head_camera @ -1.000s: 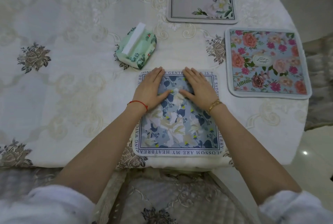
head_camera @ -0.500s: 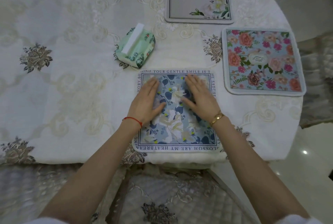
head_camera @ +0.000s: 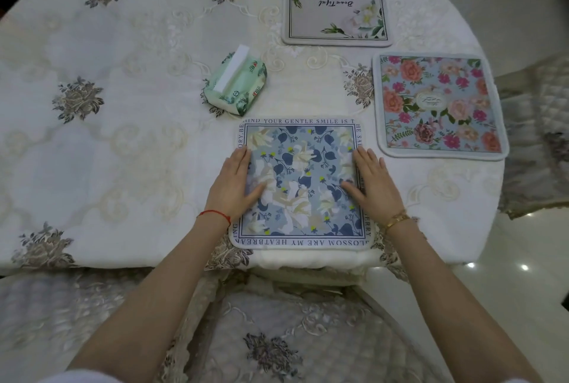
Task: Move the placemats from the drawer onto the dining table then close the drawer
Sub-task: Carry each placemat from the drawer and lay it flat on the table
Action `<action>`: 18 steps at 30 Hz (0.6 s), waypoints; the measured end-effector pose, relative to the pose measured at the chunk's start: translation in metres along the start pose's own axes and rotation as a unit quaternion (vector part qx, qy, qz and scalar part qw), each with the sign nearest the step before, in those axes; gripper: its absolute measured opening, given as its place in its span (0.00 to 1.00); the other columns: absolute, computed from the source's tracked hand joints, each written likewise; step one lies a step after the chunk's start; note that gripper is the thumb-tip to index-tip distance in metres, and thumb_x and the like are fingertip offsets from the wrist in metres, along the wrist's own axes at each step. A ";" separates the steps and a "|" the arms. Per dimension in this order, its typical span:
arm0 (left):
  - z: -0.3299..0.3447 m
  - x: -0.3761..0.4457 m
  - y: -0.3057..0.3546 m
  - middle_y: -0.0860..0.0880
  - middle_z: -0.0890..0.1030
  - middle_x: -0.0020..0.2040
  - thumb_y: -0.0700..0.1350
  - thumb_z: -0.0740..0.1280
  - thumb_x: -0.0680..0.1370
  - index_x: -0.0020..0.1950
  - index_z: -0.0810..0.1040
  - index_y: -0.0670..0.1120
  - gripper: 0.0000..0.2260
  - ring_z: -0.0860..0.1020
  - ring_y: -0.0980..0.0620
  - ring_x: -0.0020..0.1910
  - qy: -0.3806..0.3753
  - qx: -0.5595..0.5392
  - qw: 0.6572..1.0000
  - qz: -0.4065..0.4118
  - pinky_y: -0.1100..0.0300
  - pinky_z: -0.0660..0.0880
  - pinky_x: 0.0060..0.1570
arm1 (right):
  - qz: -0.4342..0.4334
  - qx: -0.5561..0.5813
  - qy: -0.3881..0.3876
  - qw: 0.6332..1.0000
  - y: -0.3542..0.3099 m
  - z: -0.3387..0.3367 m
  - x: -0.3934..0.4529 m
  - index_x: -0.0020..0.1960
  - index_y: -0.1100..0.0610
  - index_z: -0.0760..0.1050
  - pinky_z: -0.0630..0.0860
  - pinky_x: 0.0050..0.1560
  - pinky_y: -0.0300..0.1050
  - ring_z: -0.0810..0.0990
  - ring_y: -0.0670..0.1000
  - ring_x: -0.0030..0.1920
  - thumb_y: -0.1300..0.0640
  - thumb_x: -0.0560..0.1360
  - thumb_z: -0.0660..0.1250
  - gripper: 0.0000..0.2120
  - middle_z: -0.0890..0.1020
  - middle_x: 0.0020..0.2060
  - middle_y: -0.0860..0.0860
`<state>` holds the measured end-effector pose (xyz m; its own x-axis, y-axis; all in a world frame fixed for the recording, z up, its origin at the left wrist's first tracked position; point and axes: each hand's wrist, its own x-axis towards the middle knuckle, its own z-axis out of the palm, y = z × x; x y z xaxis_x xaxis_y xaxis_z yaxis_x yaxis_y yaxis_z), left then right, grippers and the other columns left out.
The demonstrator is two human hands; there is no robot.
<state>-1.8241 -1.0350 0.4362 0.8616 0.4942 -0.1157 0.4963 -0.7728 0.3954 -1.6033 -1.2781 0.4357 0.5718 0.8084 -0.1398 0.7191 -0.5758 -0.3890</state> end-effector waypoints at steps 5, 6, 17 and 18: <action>0.011 -0.033 0.026 0.47 0.53 0.79 0.59 0.62 0.78 0.78 0.51 0.44 0.36 0.50 0.51 0.78 -0.011 -0.024 0.998 0.049 0.54 0.51 0.76 | -0.070 0.020 -0.040 0.997 -0.053 0.025 -0.023 0.79 0.53 0.48 0.38 0.76 0.44 0.41 0.48 0.78 0.38 0.79 0.57 0.36 0.48 0.78 0.48; 0.015 -0.039 0.029 0.49 0.53 0.79 0.59 0.62 0.78 0.79 0.51 0.45 0.35 0.50 0.52 0.78 -0.015 -0.033 0.998 0.047 0.55 0.51 0.76 | -0.077 0.009 -0.046 0.996 -0.060 0.033 -0.026 0.79 0.53 0.48 0.39 0.77 0.45 0.42 0.48 0.78 0.37 0.79 0.56 0.36 0.48 0.78 0.48; 0.016 -0.082 0.003 0.49 0.55 0.78 0.60 0.62 0.78 0.78 0.54 0.43 0.36 0.55 0.52 0.76 0.005 -0.036 0.999 -0.008 0.59 0.51 0.74 | -0.040 0.023 -0.029 0.999 -0.019 0.023 -0.064 0.79 0.52 0.49 0.46 0.77 0.46 0.46 0.45 0.78 0.39 0.78 0.59 0.36 0.51 0.78 0.46; 0.015 -0.085 0.002 0.48 0.56 0.78 0.59 0.63 0.78 0.78 0.55 0.43 0.36 0.55 0.51 0.76 0.008 -0.030 0.999 -0.014 0.59 0.51 0.74 | -0.025 0.017 -0.025 0.999 -0.016 0.021 -0.069 0.79 0.53 0.49 0.46 0.77 0.46 0.46 0.45 0.78 0.39 0.79 0.59 0.36 0.51 0.78 0.46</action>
<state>-1.8952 -1.0845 0.4331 0.8460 0.5210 -0.1135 0.5120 -0.7341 0.4461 -1.6629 -1.3216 0.4323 0.5140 0.8418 -0.1648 0.7324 -0.5307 -0.4265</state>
